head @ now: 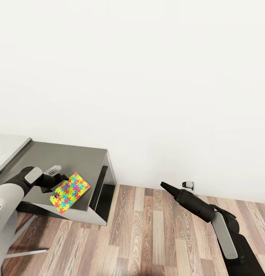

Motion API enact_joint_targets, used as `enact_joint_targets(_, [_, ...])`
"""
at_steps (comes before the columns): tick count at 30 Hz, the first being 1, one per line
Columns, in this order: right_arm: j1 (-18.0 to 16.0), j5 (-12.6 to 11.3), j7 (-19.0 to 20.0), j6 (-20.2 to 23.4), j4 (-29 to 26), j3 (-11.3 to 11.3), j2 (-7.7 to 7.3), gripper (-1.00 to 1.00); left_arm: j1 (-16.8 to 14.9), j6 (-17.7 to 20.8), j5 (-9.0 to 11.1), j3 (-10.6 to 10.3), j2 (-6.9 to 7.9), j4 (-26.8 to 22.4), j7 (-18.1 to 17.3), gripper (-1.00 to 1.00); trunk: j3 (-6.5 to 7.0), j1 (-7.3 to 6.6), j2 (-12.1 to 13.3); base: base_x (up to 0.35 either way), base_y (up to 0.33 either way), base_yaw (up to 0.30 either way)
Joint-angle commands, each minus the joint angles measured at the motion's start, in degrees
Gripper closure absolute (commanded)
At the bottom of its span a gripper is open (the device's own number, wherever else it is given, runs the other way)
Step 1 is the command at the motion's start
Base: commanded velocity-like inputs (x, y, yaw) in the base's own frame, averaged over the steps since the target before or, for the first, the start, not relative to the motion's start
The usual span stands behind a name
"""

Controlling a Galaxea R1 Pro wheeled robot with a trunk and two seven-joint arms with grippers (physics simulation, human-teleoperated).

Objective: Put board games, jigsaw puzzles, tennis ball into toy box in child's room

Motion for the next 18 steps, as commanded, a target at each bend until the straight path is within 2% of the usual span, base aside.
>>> enact_joint_targets(1, [0.0, -0.2, 0.1, 0.3, 0.0, 0.0, 0.00, -1.00, 0.0, 0.3, 0.6, -0.3, 0.04, -0.1, 0.5, -1.00, -0.09, 0.03, -0.1, 0.000, 0.000, 0.000])
enact_joint_targets(6, [0.0, -0.2, 0.1, 0.2, 0.0, 0.0, 0.00, -1.00, 0.0, 0.4, 0.7, -0.2, 0.21, -0.1, -0.3, -1.00, -0.09, 0.03, -0.1, 0.000, 0.000, 0.000])
enact_joint_targets(12, [0.0, -0.2, 0.1, 0.2, 0.0, 0.0, 0.00, -1.00, 0.0, 1.1, 0.6, 0.5, 1.36, -0.2, -4.5, -1.00, -0.09, 0.03, -0.1, 0.000, 0.000, 0.000])
enact_joint_targets(18, [0.0, 0.0, 0.1, 0.1, 0.0, 0.0, 0.06, -1.00, 0.0, 1.4, 0.5, 0.6, 1.77, -0.2, -5.6, -1.00, -0.09, 0.03, -0.1, 0.000, 0.000, 0.000])
